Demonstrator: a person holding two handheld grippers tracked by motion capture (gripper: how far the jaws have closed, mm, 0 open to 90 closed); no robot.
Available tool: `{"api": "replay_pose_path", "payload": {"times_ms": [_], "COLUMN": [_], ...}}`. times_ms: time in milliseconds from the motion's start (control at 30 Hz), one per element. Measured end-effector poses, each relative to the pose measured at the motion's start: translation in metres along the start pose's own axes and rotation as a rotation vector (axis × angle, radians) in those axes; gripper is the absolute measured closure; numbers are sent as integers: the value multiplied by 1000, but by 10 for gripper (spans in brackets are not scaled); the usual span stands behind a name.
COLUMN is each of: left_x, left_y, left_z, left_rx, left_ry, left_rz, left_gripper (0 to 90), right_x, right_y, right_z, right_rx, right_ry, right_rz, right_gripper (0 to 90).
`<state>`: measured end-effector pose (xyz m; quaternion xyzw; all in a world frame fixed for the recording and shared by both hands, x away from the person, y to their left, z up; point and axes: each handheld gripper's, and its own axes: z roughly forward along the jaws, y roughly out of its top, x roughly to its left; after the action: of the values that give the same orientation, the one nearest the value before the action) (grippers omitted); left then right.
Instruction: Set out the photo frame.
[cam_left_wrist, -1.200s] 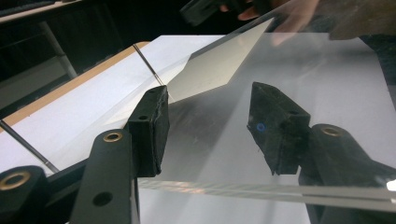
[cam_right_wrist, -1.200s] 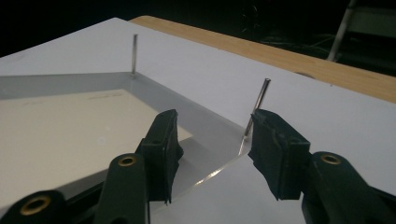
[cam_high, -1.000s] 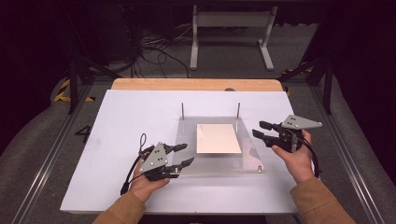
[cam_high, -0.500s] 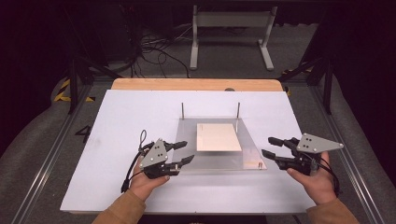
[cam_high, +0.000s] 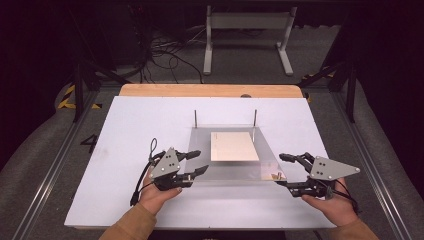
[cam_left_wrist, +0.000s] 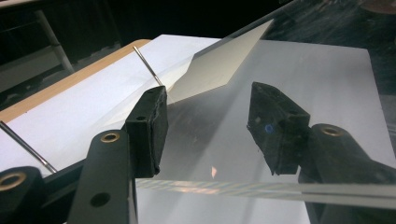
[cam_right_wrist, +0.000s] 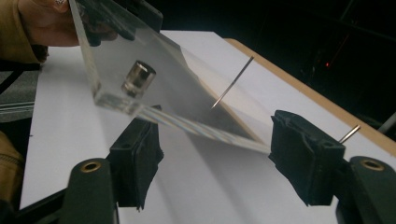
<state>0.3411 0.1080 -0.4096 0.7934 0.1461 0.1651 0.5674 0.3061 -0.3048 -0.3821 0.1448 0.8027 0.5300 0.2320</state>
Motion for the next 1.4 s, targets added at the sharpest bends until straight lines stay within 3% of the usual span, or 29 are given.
{"api": "replay_pose_path", "payload": {"times_ms": [133,267,433,533,800,1033,1400], "left_x": [0,0,0,0,1,0,0], "left_y": [0,0,0,0,1,0,18], "left_z": [0,0,0,0,0,-1,-4], "left_rx": [0,-1,3,2,-14,-35,-91], "left_ry": [-1,-1,-4,-3,8,20,102], "left_rz": [0,0,5,3,-9,-16,33], "left_gripper": [470,469,469,469,469,463,470], "right_x": [2,1,-2,-5,-4,-5,-9], "right_y": [-1,-4,-9,-11,-10,-9,4], "right_z": [16,25,36,37,37,37,37], "right_rx": [-52,-55,-55,-78,-99,-98,-143], "right_ry": [35,36,27,-2,-34,-38,-65], "right_rz": [-36,-49,-69,-71,-63,-106,-121], "right_gripper": [304,311,416,538,542,579,603]}}
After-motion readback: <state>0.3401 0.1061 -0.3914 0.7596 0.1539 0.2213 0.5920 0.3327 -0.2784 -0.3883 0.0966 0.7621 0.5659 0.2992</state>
